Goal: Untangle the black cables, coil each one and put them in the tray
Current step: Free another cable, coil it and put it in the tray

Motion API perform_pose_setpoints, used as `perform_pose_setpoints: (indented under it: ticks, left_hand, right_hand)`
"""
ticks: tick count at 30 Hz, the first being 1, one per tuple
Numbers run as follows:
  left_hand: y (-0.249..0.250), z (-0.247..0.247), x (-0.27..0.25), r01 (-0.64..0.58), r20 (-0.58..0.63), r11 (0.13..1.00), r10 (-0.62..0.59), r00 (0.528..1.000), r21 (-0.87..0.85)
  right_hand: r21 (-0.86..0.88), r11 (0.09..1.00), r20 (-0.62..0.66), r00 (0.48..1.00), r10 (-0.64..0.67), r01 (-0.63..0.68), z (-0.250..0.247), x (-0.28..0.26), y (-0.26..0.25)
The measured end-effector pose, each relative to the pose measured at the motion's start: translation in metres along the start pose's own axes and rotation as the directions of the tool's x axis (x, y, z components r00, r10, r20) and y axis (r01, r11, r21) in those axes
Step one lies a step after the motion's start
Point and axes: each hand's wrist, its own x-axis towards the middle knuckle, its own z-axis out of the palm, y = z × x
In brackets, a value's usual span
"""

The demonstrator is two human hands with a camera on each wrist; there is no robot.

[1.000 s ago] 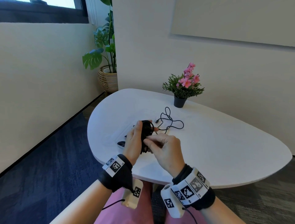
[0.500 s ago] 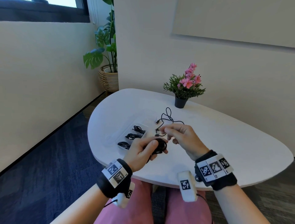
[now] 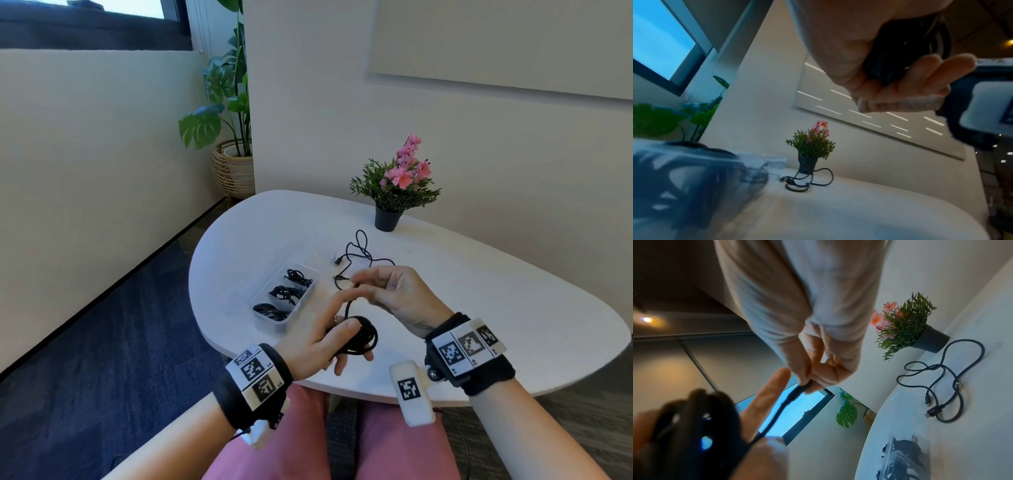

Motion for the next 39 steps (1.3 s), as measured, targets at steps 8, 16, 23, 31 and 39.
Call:
perform_pose_setpoints:
  ticks: [8, 16, 23, 31, 39]
  left_hand:
    - [0.005, -0.012, 0.017, 0.091, -0.167, 0.759, -0.256, 0.952, -0.645]
    - [0.003, -0.018, 0.02, -0.026, -0.317, 0.614, -0.37, 0.873, -0.789]
    - [0.013, -0.018, 0.014, 0.064, -0.229, 0.644, -0.36, 0.904, -0.763]
    - [0.0, -0.015, 0.021, 0.01, -0.337, 0.628, -0.431, 0.837, -0.778]
    - [0.0, -0.026, 0.026, -0.11, -0.386, 0.522, -0.456, 0.802, -0.846]
  right_hand:
    - [-0.123, 0.992, -0.138, 0.99, -0.024, 0.007, -0.001, -0.006, 0.006]
    - [-0.389, 0.842, -0.035, 0.908, -0.418, 0.373, 0.044, -0.039, -0.004]
    - [-0.623, 0.578, 0.067, 0.772, -0.632, 0.527, 0.054, -0.034, 0.015]
    - [-0.738, 0.232, 0.275, 0.596, -0.754, 0.634, 0.055, -0.028, 0.018]
    - [-0.554, 0.439, 0.199, 0.625, -0.755, 0.707, 0.068, -0.043, 0.025]
